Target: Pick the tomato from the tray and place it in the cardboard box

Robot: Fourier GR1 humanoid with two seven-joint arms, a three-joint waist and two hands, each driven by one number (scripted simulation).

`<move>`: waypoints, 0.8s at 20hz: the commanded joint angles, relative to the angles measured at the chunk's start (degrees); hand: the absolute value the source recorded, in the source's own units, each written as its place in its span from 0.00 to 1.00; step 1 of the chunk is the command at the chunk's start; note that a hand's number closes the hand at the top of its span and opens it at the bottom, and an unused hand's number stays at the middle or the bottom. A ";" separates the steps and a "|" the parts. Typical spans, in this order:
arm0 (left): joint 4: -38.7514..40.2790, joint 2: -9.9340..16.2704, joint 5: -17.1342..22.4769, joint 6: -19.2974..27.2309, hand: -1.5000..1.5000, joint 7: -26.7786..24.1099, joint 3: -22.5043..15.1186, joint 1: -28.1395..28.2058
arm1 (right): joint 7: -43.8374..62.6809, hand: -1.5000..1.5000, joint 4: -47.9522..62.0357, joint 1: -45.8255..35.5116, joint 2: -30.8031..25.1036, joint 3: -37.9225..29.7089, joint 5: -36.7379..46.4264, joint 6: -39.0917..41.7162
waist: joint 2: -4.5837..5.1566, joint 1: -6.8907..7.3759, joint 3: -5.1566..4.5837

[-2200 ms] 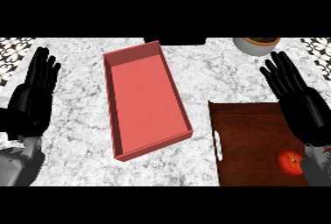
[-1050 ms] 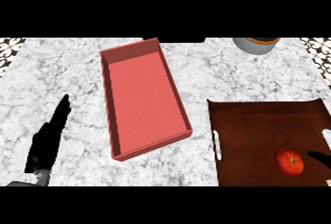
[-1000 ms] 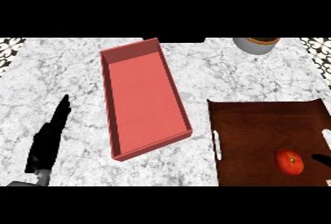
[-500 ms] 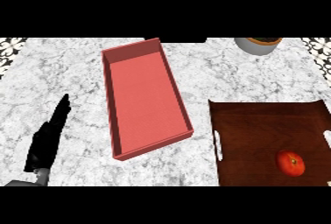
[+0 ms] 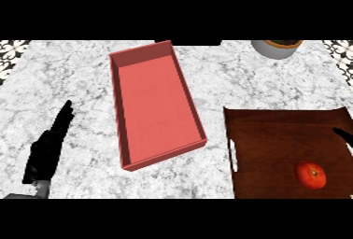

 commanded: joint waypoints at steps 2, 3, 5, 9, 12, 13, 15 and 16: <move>-2.95 -0.51 -0.83 -2.38 0.50 1.63 1.99 1.35 | 4.79 0.00 -0.07 -1.79 3.67 -1.28 3.15 4.29 | -0.05 -0.04 0.03; -1.07 -2.50 -2.82 -0.68 0.50 2.07 0.11 -0.96 | 7.70 0.00 1.52 -5.27 5.32 2.83 5.97 3.87 | 0.03 0.15 0.03; 5.58 -2.24 -0.35 -4.45 0.50 -2.99 3.55 -1.67 | 7.62 0.00 -0.96 -0.94 7.44 2.98 8.55 2.84 | 0.00 -0.34 0.01; -1.01 -4.89 -5.60 -1.60 0.50 2.68 1.74 -1.05 | 3.69 0.00 3.12 -1.08 10.35 0.84 11.14 6.10 | -0.03 -0.22 0.04; -1.05 -3.93 -4.34 -3.37 0.50 0.96 4.98 0.93 | 3.32 0.00 -3.03 4.94 10.28 -2.50 11.58 6.25 | -0.10 -0.49 0.02; -0.51 -4.84 -5.10 -3.32 0.50 2.55 4.78 -1.24 | 4.79 0.00 2.36 -0.37 15.79 3.15 16.57 4.43 | -0.01 -0.14 0.04; -1.77 -5.89 -5.79 -3.89 0.50 1.83 3.70 0.97 | -3.47 0.00 10.09 -0.39 16.03 1.39 18.42 3.84 | 0.00 -0.06 0.05; -0.68 -7.51 -7.61 -2.71 0.50 -0.22 3.41 2.05 | -1.68 0.00 4.37 3.19 15.58 -0.16 17.61 5.80 | -0.04 -0.27 0.03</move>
